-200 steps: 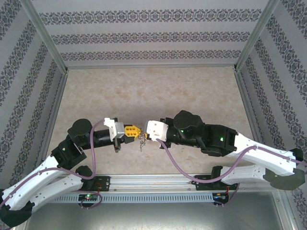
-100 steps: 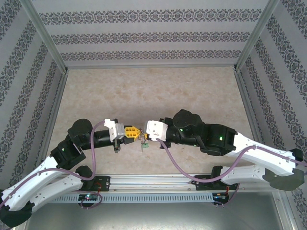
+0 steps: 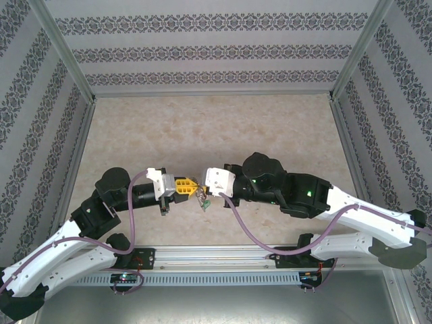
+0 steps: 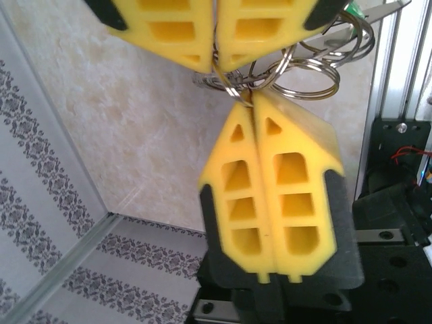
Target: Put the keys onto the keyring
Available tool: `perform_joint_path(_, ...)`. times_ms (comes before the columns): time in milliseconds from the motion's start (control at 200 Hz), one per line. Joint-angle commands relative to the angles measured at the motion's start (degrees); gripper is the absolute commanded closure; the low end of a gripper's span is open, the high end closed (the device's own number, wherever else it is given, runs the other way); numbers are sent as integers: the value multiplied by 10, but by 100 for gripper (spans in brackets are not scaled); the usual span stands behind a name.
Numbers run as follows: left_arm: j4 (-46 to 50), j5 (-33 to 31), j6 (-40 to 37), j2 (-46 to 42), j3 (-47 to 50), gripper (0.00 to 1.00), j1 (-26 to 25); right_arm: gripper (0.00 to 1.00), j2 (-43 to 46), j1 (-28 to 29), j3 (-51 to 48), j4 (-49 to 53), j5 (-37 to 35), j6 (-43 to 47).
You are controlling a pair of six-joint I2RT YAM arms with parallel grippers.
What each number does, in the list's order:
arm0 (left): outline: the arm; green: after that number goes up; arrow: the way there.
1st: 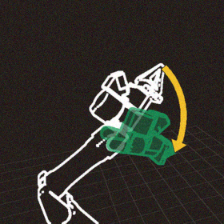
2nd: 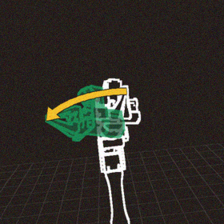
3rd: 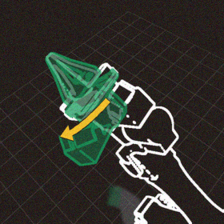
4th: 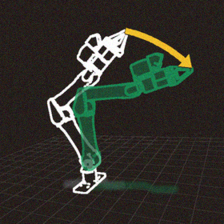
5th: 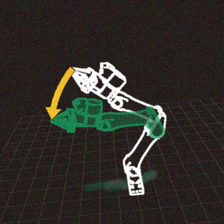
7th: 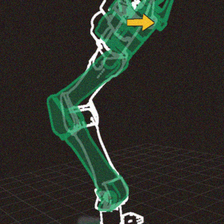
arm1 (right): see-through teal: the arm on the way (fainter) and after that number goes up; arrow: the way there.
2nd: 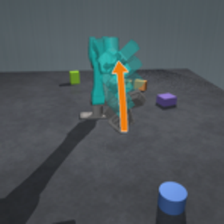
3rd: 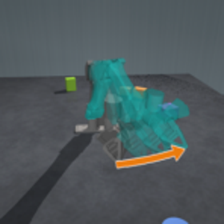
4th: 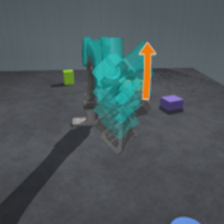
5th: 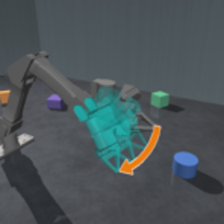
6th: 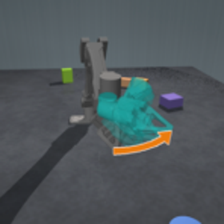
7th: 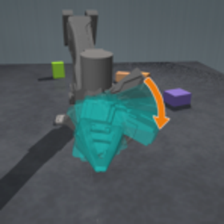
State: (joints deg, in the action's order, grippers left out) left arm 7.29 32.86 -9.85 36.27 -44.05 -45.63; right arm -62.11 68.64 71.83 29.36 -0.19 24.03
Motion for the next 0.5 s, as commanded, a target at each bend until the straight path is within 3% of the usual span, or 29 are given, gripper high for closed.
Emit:
perform_joint_path(0, 2, 25, -15, -1, -24, 100, 0, 99, -10, -8, 10, -14, 5, 3)
perform_joint_path(110, 60, 2, -42, 19, -50, 100, 0, 100, -14, -8, 22, 0, 4, 10)
perform_joint_path(230, 118, -21, -75, 40, -79, 85, 0, 100, -30, 1, 44, 33, -13, 26)
perform_joint_path(390, 159, -41, -101, 67, -110, 84, 0, 100, -51, 13, 62, 53, -27, 39)
perform_joint_path(435, 163, -44, -105, 72, -113, 85, 0, 100, -53, 17, 64, 56, -31, 40)
perform_joint_path(495, 171, -45, -110, 80, -121, 100, 0, 100, -56, 20, 66, 60, -40, 43)
